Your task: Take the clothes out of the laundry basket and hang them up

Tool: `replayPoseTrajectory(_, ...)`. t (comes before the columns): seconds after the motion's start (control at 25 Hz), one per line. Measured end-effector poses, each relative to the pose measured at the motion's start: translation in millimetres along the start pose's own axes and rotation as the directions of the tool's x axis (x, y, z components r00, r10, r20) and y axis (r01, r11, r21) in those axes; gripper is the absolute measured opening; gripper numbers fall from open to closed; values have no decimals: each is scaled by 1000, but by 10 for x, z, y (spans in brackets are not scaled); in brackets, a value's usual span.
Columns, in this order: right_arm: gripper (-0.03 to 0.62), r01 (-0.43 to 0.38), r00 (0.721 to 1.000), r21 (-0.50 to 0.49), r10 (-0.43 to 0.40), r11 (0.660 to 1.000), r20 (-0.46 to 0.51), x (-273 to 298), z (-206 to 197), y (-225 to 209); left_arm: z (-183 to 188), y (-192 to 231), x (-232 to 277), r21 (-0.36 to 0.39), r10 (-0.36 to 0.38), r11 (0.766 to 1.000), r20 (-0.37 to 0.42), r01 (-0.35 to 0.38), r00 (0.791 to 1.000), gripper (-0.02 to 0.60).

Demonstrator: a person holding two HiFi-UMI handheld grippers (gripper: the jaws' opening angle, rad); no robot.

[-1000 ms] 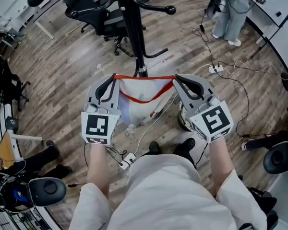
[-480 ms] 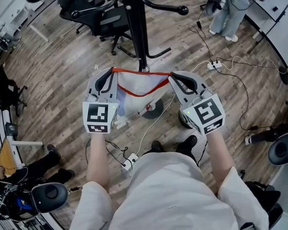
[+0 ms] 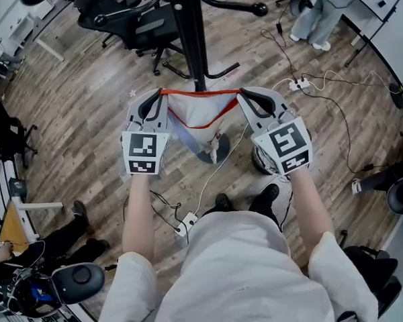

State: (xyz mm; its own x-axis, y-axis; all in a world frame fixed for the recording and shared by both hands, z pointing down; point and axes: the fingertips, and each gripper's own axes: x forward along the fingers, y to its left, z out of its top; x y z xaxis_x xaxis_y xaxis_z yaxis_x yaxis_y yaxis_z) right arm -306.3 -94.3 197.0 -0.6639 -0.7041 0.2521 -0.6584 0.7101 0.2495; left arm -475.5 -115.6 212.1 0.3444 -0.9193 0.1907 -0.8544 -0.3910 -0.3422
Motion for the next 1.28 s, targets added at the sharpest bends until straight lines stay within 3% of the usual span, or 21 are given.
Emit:
replayPoseTrajectory(0.36, 17, 48, 996, 0, -48, 999, -75, 202, -338, -164, -239, -6, 362, -7, -31, 999, -46, 31, 998, 31)
replayPoseTrajectory(0.64, 18, 68, 992, 13, -67, 998, -107, 368, -532, -239, -424, -14, 584, -71, -55, 996, -74, 49, 996, 31)
replayPoseTrajectory(1.28, 18, 92, 973, 43, -81, 995, -215, 720, -1110, -302, -961, -201, 902, -141, -143, 982, -152, 121, 978, 31)
